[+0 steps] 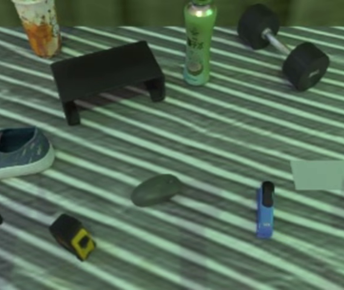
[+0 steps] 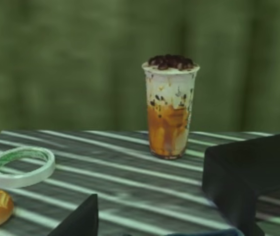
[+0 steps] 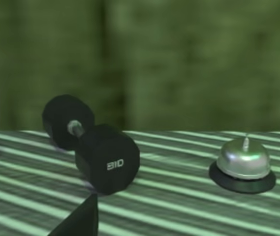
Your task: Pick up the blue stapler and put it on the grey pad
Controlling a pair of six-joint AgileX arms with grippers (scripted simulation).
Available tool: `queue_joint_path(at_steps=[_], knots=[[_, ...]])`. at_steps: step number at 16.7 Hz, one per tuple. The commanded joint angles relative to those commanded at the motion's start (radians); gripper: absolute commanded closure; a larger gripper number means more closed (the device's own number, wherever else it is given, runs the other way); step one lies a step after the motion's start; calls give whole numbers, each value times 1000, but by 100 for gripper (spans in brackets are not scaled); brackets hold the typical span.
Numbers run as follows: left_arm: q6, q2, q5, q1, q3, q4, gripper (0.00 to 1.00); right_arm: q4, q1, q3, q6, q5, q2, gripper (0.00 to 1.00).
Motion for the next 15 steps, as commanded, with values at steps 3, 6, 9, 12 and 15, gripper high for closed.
queue_joint_path(at_steps=[3,6,9,12,15], knots=[[0,0,0,0,0,0,0,-8,4,10,5,0,10,0],[0,0,0,0,0,0,0,-78,40,102,51,-2,104,0],[0,0,0,0,0,0,0,-202,101,266,131,0,294,0],[0,0,0,0,0,0,0,-365,178,471,229,2,578,0],[0,0,0,0,0,0,0,-546,266,690,334,3,907,0]])
